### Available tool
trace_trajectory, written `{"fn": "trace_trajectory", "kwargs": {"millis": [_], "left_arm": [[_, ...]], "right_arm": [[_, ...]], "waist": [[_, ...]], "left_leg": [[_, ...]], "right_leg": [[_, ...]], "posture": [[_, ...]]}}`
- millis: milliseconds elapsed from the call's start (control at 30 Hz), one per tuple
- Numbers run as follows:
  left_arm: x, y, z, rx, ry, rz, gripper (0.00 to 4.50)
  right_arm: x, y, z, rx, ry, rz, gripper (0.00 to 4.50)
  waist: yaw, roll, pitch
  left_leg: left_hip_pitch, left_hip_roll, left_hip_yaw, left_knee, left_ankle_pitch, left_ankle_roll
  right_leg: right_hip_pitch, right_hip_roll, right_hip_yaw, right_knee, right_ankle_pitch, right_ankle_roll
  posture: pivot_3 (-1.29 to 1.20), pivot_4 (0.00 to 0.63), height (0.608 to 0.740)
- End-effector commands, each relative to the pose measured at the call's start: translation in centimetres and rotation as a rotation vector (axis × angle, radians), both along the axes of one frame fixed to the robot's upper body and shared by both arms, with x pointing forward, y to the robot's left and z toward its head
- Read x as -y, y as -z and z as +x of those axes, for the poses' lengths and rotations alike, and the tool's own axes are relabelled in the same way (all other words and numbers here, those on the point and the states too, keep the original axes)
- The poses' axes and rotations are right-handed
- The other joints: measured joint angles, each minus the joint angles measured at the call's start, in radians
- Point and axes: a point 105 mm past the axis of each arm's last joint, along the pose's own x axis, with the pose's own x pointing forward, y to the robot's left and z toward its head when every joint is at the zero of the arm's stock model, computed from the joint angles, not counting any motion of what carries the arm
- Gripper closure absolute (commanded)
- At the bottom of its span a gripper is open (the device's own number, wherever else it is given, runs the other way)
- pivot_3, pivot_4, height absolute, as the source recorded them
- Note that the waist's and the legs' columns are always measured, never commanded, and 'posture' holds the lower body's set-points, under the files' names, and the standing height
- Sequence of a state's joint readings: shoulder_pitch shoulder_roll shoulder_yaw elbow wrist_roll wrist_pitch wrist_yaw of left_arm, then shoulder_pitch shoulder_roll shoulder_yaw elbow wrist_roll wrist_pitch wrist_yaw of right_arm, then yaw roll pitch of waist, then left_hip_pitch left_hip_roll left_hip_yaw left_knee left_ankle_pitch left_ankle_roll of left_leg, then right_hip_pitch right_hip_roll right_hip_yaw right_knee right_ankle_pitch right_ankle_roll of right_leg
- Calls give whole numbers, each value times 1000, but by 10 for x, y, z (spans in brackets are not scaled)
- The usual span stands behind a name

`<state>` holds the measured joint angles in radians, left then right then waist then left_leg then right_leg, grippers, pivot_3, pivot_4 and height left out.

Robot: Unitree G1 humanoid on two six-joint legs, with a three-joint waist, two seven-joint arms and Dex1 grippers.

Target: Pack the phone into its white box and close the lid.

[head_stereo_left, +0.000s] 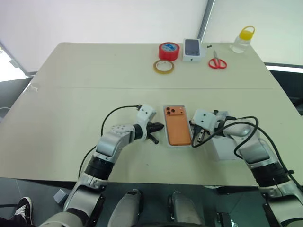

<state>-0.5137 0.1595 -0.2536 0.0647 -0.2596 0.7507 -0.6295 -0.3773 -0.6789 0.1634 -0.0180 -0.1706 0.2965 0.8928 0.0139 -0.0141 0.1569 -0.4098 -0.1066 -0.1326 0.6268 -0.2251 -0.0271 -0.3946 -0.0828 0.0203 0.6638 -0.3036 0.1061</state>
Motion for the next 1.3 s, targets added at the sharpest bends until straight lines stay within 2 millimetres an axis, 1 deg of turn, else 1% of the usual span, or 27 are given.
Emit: {"fn": "trace_trajectory", "kwargs": {"millis": [33,133,233,333,467,567,700,833,933,1100,1233,1267,1300], "left_arm": [[30,-12,-19,12,146,-64,4466],[20,-10,-11,27,109,-40,4466],[10,-14,0,28,55,-52,4466],[6,-14,2,38,54,-41,4466],[4,-16,2,45,45,-48,4466],[-5,-18,11,71,-9,-51,4466],[-12,-20,11,87,-11,-52,4466],[-35,-22,21,106,-81,-35,4466],[-47,-24,26,116,-119,-37,4466],[-54,-34,29,150,-144,-56,4466],[-57,-39,28,171,-153,-75,4466],[-58,-41,28,173,-156,-85,4466],[-60,-43,28,181,-159,-90,4466]], "right_arm": [[-22,-6,-15,10,-135,24,4500],[-22,-7,-15,-2,-128,32,4500],[-23,-7,-18,-12,-144,28,4500],[-23,-4,-18,-18,-154,9,4500],[-21,-8,-14,-19,-144,16,4500],[-18,-5,-12,-20,-147,-9,4500],[-10,-9,-7,6,-128,-30,4500],[3,-16,5,46,-76,-48,4500],[12,-17,18,85,-18,-78,4500],[20,-12,25,92,7,-112,4500],[34,-18,39,153,84,-146,4500],[36,-21,42,166,96,-149,4500],[35,-24,42,172,90,-132,4500]], "waist": [[0,0,0],[-2,0,0],[-4,0,0],[-6,0,0],[-8,0,0],[-11,0,0],[-12,0,0],[-14,0,0],[-20,0,0],[-24,0,0],[-25,0,0],[-25,0,0],[-25,0,0]], "left_leg": [[0,0,0,1,0,0],[0,0,0,1,0,0],[0,0,0,1,0,0],[0,1,0,1,0,0],[0,1,0,1,0,0],[0,1,0,1,0,0],[0,1,0,1,0,0],[0,1,0,1,0,0],[0,1,0,1,0,0],[0,1,0,1,0,0],[0,1,0,2,0,0],[0,1,0,2,0,0],[0,0,0,2,0,0]], "right_leg": [[1,0,0,0,0,0],[1,0,0,0,0,0],[1,0,0,0,0,0],[1,0,0,0,0,0],[1,1,0,0,0,0],[0,1,0,0,0,0],[0,1,0,1,0,0],[0,1,0,1,0,0],[0,1,0,1,0,0],[0,0,0,1,0,0],[0,0,0,1,0,0],[0,0,0,1,0,0],[0,0,0,2,0,0]], "posture": [[0,150,740],[0,150,740],[0,150,740],[0,150,740],[0,150,740],[0,150,740],[0,150,740],[0,150,740],[0,150,740],[0,150,740],[0,150,740],[0,150,740],[0,150,740]]}}
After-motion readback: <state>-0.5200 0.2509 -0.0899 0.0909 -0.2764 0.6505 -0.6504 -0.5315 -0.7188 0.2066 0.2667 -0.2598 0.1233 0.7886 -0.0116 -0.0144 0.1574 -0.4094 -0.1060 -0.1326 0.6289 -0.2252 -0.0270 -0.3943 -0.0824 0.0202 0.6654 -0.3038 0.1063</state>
